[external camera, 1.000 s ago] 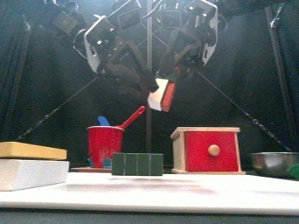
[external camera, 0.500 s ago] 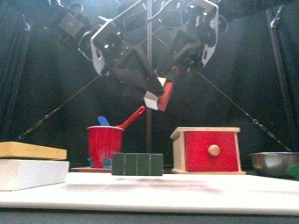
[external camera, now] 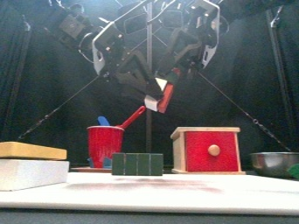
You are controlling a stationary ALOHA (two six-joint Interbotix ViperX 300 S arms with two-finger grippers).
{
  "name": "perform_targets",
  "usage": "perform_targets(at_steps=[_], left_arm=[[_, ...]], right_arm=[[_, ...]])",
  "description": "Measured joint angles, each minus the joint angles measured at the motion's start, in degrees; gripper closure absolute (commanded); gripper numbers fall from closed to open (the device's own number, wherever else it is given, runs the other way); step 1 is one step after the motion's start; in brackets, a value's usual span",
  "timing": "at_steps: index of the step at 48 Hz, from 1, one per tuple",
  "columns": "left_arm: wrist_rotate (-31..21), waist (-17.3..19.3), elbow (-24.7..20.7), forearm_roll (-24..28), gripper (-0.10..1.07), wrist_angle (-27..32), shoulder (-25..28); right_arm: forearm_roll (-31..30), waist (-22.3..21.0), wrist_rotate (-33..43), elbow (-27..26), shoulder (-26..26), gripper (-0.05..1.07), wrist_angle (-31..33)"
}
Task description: Unwrap salmon sushi
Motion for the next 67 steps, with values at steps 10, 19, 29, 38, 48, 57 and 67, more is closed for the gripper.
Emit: perform_targets(at_steps=[10, 19, 29, 38, 48, 57, 67], left_arm=[[0.09, 0.0, 0.53, -1.41, 0.29, 0.09, 0.09], [0.0, -0.09, 1.14, -1.85, 0.29, 0.0, 0.26], [0.09, -0.09, 1.58, -2.11, 0.29, 0.0, 0.26], [0.09, -0.09, 2.11, -2.29, 0.29, 0.09, 0.26], [0.09, -0.18, 2.55, -2.37, 0.3, 0.09, 0.09], [0.0, -0.26, 3.52, -2.37, 0.3, 0.09, -1.67], [0.09, -0.35, 5.71, -2.02, 0.3, 0.62, -6.68]], right_arm=[[-0.09, -0.26, 0.0, 0.35, -0.62, 0.22, 0.0], [0.0, -0.79, 0.35, 1.32, -2.9, 0.22, 0.18], [0.26, -1.23, 0.35, 3.08, -5.19, 0.22, 0.35], [1.23, -1.67, 0.26, 5.19, -7.12, 0.22, 1.05], [4.48, -1.85, 0.35, 9.23, -8.0, 0.22, 3.96], [8.0, -2.02, 0.26, 13.62, -8.09, 0.22, 4.75], [9.76, -2.55, 0.26, 16.0, -6.06, 0.22, 4.66]])
